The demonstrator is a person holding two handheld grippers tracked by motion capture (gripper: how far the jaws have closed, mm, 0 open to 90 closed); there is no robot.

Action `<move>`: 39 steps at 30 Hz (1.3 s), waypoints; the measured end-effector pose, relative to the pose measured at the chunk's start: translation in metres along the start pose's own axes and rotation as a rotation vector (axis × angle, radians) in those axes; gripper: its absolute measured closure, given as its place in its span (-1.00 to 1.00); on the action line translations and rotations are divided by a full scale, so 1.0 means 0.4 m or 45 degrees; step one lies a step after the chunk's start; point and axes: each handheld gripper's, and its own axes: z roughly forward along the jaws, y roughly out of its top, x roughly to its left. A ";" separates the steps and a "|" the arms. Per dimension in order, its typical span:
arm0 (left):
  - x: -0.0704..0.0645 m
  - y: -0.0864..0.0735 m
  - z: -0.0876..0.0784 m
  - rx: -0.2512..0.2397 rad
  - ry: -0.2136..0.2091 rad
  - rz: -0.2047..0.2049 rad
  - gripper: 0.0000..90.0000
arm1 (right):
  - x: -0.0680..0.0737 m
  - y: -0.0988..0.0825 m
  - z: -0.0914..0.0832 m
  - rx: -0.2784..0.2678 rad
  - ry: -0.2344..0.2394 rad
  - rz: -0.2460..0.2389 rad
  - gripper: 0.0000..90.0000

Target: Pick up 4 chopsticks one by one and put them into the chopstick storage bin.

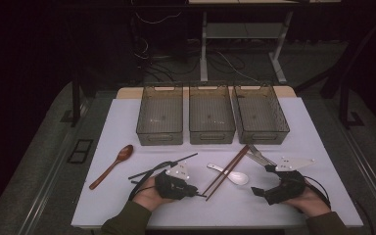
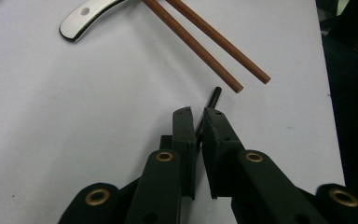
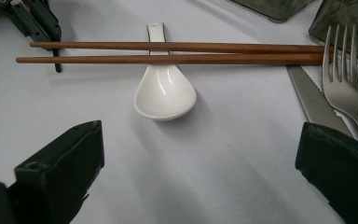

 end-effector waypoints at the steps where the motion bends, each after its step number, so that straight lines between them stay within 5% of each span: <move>1: 0.001 0.000 0.000 -0.001 -0.004 0.000 0.86 | 0.000 0.000 0.000 -0.001 0.000 -0.001 -0.98; 7: 0.002 0.000 -0.001 0.001 -0.004 -0.002 0.88 | 0.000 0.000 0.000 0.001 0.005 -0.004 -0.98; 18: 0.016 0.000 -0.011 0.004 0.073 -0.022 0.90 | 0.000 0.000 0.000 0.000 0.006 -0.006 -0.98; 28: 0.071 0.020 -0.030 -0.052 0.244 -0.115 0.90 | 0.002 0.001 0.004 0.006 0.004 -0.006 -0.98; 34: 0.108 0.032 -0.014 -0.025 0.342 -0.150 0.90 | 0.002 0.001 0.004 0.010 0.006 -0.010 -0.98; 39: 0.124 0.037 -0.006 -0.022 0.375 -0.164 0.90 | 0.002 0.001 0.006 0.008 0.004 -0.013 -0.98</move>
